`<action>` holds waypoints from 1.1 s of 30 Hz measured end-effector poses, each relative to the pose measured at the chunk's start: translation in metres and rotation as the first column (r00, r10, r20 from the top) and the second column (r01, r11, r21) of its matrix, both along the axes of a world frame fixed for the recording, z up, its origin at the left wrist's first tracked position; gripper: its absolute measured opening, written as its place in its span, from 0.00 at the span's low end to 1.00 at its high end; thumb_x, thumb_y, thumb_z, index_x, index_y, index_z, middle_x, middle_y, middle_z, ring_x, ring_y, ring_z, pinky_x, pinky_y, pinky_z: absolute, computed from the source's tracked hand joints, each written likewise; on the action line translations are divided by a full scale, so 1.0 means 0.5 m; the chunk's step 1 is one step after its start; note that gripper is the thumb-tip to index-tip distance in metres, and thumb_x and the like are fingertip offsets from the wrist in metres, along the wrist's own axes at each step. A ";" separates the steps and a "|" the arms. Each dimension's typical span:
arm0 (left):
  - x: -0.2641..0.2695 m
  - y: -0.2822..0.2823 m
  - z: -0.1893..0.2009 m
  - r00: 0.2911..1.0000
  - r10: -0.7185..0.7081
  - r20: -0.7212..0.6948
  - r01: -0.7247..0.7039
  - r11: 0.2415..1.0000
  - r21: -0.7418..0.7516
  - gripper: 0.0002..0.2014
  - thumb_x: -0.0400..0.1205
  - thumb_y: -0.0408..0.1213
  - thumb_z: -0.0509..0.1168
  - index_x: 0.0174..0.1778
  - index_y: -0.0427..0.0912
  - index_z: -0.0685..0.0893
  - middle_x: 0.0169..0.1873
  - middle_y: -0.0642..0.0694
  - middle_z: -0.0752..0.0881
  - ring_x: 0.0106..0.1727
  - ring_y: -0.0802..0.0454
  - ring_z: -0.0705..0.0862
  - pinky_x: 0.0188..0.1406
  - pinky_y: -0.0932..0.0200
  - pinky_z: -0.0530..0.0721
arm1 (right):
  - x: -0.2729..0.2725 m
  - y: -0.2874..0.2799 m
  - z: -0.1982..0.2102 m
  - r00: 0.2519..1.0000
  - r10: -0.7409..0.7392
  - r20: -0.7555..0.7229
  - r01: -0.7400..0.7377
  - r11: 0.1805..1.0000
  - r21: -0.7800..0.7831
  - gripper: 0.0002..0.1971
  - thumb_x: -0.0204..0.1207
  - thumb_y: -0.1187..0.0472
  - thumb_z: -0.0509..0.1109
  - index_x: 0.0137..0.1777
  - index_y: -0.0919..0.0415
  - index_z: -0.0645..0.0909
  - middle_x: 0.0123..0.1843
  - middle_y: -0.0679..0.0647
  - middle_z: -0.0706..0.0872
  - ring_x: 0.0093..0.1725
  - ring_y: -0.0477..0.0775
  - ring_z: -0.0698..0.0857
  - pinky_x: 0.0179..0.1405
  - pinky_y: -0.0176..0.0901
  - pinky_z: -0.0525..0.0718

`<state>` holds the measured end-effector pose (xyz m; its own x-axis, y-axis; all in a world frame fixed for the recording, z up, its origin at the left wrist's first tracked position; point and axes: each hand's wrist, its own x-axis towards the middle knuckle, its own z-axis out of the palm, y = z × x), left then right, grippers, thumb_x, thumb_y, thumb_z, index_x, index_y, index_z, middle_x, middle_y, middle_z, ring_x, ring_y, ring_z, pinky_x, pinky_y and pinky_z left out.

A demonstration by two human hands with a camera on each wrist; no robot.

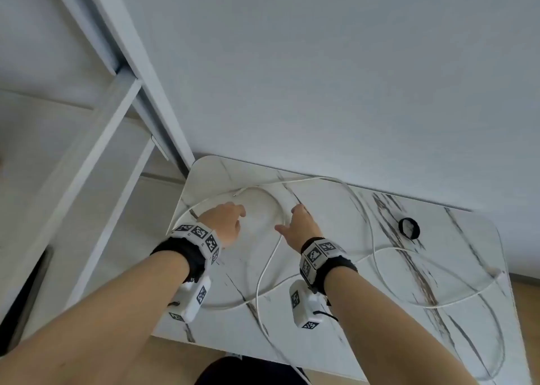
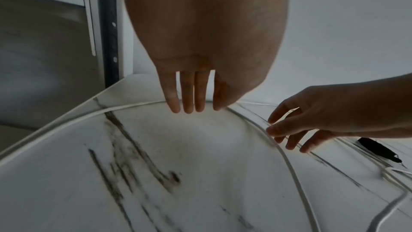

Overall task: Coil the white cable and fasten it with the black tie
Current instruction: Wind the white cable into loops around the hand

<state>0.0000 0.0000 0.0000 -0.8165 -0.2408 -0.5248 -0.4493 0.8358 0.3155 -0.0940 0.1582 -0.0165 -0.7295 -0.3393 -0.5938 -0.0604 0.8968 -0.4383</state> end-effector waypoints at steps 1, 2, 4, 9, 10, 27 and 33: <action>-0.004 -0.001 -0.001 1.000 0.006 0.013 -0.006 1.000 -0.010 0.17 0.85 0.35 0.52 0.69 0.48 0.74 0.70 0.46 0.75 0.64 0.45 0.79 0.54 0.52 0.77 | -0.004 -0.003 -0.006 1.000 -0.006 0.000 0.006 1.000 0.005 0.26 0.74 0.55 0.72 0.67 0.64 0.67 0.66 0.61 0.79 0.65 0.62 0.79 0.60 0.53 0.80; -0.007 -0.005 -0.007 1.000 0.021 0.002 -0.021 1.000 -0.005 0.17 0.85 0.35 0.52 0.69 0.48 0.74 0.69 0.47 0.76 0.64 0.45 0.80 0.53 0.52 0.77 | -0.007 -0.007 -0.012 1.000 -0.013 -0.010 0.013 1.000 0.021 0.24 0.73 0.57 0.71 0.66 0.63 0.68 0.65 0.61 0.80 0.64 0.63 0.80 0.58 0.53 0.80; -0.010 -0.007 -0.014 1.000 0.019 0.012 -0.019 1.000 0.000 0.17 0.85 0.34 0.52 0.68 0.48 0.75 0.69 0.47 0.76 0.63 0.45 0.80 0.53 0.52 0.78 | -0.011 -0.011 -0.023 1.000 -0.017 0.001 0.017 0.999 0.045 0.20 0.73 0.63 0.68 0.64 0.63 0.69 0.60 0.60 0.82 0.59 0.62 0.82 0.51 0.50 0.82; -0.018 -0.028 -0.010 0.991 0.087 -0.103 -0.084 0.996 0.037 0.20 0.83 0.32 0.54 0.71 0.46 0.73 0.71 0.47 0.75 0.64 0.44 0.80 0.59 0.50 0.80 | -0.027 -0.020 -0.045 0.997 -0.071 0.027 0.071 0.997 -0.016 0.11 0.70 0.70 0.65 0.52 0.66 0.80 0.52 0.63 0.87 0.50 0.65 0.87 0.48 0.50 0.87; -0.020 -0.031 -0.003 0.987 0.092 -0.133 -0.088 0.995 0.037 0.20 0.83 0.31 0.54 0.72 0.45 0.72 0.71 0.46 0.75 0.64 0.44 0.81 0.57 0.50 0.80 | -0.029 -0.019 -0.043 0.996 -0.076 0.037 0.078 0.996 -0.045 0.10 0.69 0.71 0.66 0.50 0.66 0.81 0.51 0.64 0.89 0.48 0.65 0.88 0.49 0.55 0.89; -0.008 -0.009 0.196 0.967 0.098 -0.235 -0.047 0.976 0.213 0.13 0.84 0.41 0.59 0.56 0.39 0.84 0.55 0.42 0.88 0.57 0.44 0.84 0.59 0.52 0.78 | 0.038 0.075 0.201 0.998 0.010 -0.060 -0.030 0.934 -0.356 0.11 0.72 0.72 0.68 0.48 0.60 0.88 0.31 0.49 0.86 0.30 0.49 0.83 0.39 0.49 0.89; 0.040 0.048 0.275 0.951 0.308 -0.039 -0.217 0.749 0.627 0.17 0.86 0.49 0.55 0.52 0.41 0.84 0.49 0.42 0.88 0.49 0.49 0.82 0.50 0.58 0.76 | 0.078 0.119 0.293 0.992 0.001 -0.126 -0.058 0.893 -0.446 0.10 0.70 0.72 0.72 0.47 0.60 0.89 0.33 0.57 0.88 0.33 0.53 0.82 0.38 0.45 0.85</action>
